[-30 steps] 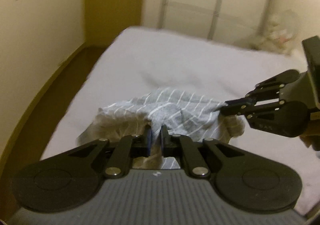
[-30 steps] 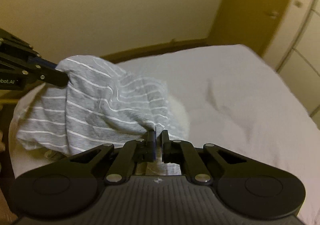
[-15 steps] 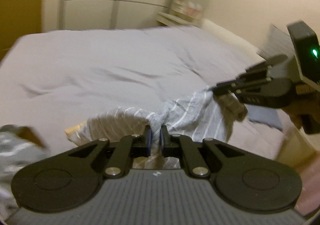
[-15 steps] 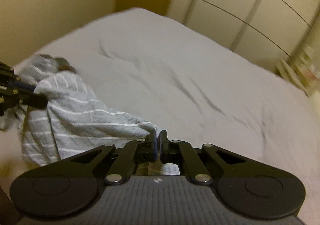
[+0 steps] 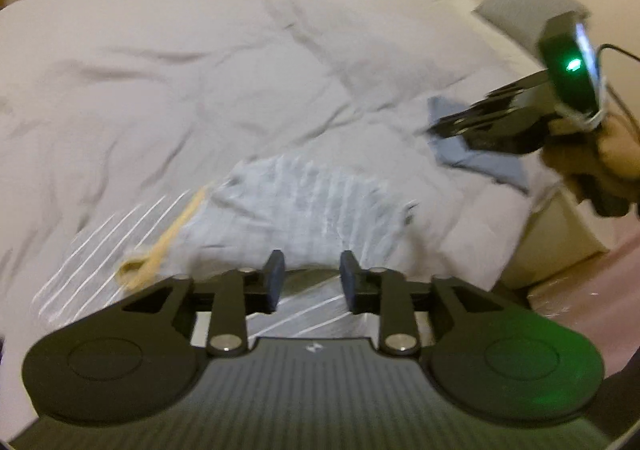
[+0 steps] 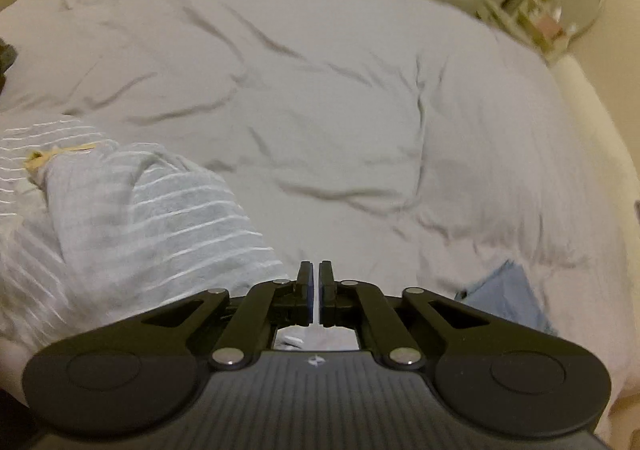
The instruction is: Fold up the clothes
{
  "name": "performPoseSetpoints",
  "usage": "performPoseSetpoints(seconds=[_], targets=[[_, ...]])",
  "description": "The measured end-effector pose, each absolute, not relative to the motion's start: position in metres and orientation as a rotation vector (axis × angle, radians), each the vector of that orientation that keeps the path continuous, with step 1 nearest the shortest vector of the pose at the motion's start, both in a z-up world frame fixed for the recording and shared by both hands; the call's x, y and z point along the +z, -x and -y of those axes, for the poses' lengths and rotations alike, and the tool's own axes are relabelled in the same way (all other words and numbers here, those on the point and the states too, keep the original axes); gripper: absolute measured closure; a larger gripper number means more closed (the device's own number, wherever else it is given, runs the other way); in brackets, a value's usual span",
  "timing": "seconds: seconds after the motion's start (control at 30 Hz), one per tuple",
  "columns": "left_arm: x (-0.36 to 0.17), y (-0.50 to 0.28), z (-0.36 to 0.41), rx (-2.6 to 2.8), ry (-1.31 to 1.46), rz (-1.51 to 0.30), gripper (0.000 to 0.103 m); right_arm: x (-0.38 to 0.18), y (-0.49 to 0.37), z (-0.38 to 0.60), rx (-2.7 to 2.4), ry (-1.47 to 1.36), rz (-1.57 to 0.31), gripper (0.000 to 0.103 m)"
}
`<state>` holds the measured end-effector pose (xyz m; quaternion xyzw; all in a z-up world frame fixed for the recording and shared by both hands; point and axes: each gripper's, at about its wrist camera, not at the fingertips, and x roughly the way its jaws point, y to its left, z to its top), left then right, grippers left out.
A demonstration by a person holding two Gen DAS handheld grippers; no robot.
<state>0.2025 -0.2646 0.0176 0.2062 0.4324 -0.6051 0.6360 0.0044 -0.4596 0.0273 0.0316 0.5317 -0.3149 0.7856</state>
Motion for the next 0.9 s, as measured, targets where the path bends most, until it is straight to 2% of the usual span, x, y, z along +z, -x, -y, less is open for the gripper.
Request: performPoseSetpoints(seconds=[0.13,0.2,0.23,0.27,0.37,0.47,0.5,0.53,0.6,0.67,0.9], targets=[[0.002,-0.228,0.248,-1.216,-0.505,-1.051,0.072,0.017,-0.019,0.459,-0.546,-0.127,-1.111,0.081],[-0.006,-0.240,0.236,-1.140,-0.533,-1.061,0.069,0.012,-0.041,0.444,-0.452,-0.153,-1.090,0.067],[-0.011,-0.247,0.229,-1.106,-0.549,-1.062,0.066,0.009,-0.051,0.437,-0.405,-0.166,-1.080,0.053],[-0.015,-0.255,0.226,-1.075,-0.562,-1.062,0.065,0.006,-0.062,0.429,-0.358,-0.178,-1.069,0.047],[-0.030,-0.278,0.217,-1.029,-0.586,-1.071,0.064,-0.012,-0.097,0.397,-0.242,-0.182,-1.052,0.042],[-0.042,-0.295,0.212,-1.031,-0.604,-1.074,0.064,-0.037,-0.134,0.364,-0.218,-0.108,-1.114,0.027],[-0.044,-0.298,0.212,-1.040,-0.617,-1.065,0.064,-0.047,-0.143,0.355,-0.241,-0.077,-1.140,0.026],[-0.046,-0.301,0.212,-1.049,-0.629,-1.056,0.064,-0.053,-0.149,0.350,-0.275,-0.049,-1.156,0.028],[-0.047,-0.303,0.216,-1.075,-0.640,-1.039,0.064,-0.063,-0.153,0.350,-0.335,-0.065,-1.171,0.056],[-0.047,-0.306,0.221,-1.111,-0.641,-1.023,0.064,-0.060,-0.146,0.354,-0.395,-0.112,-1.175,0.101],[-0.046,-0.291,0.257,-1.318,-0.717,-0.913,0.063,0.013,-0.053,0.375,-0.638,-0.229,-1.094,0.103]])
